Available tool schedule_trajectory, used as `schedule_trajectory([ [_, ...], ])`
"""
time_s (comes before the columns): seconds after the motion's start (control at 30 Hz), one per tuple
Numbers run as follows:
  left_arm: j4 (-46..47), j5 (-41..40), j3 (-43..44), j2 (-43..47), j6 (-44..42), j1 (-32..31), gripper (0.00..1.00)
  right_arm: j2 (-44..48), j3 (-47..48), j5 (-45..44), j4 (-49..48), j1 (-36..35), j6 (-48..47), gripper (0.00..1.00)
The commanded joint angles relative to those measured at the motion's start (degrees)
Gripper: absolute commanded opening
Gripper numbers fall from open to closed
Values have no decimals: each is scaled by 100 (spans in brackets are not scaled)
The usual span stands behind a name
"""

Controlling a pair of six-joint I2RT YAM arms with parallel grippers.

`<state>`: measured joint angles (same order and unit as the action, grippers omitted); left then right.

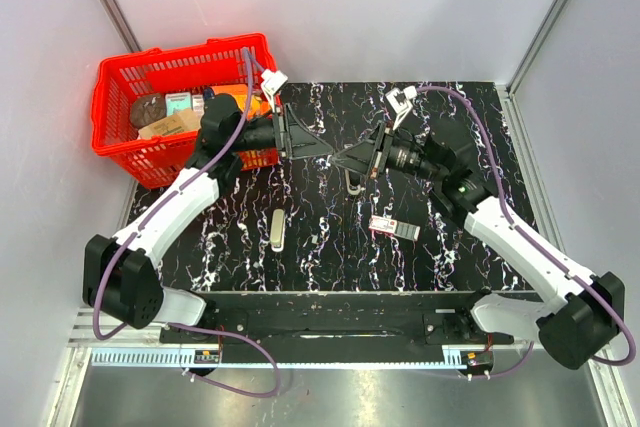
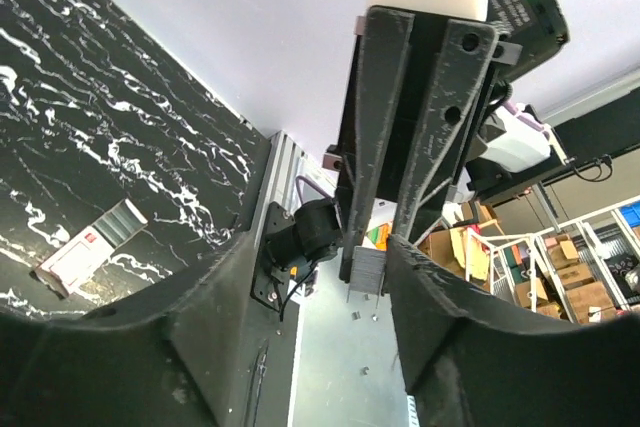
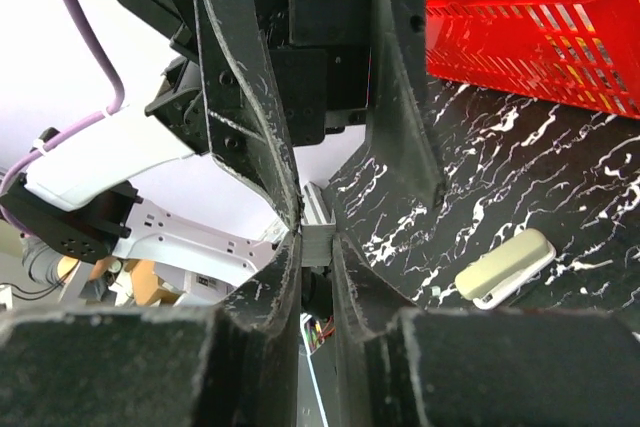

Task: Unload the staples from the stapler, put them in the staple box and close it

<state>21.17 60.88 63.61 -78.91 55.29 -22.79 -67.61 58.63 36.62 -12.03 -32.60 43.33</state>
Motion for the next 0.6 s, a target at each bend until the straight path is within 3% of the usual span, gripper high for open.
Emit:
schedule_trajectory([
  [0.0,-929,-278,432,166,-843,63,62,363,113,-164,297,-71,-333,9],
  [0.1,-1237,-340,555,148,-1072,177,81,442,140,-313,718,-71,-518,8],
  [0.17,-1613,-454,660,148,-1466,274,85,486,192,-497,1131,-71,-676,8],
  [0.37,-3633,-1121,1143,-97,-3425,336,85,206,517,-2025,3178,-62,-1116,7],
  [0.57,-5016,-1929,1251,-283,-4982,319,84,-339,632,-3545,4304,-71,-1038,1],
])
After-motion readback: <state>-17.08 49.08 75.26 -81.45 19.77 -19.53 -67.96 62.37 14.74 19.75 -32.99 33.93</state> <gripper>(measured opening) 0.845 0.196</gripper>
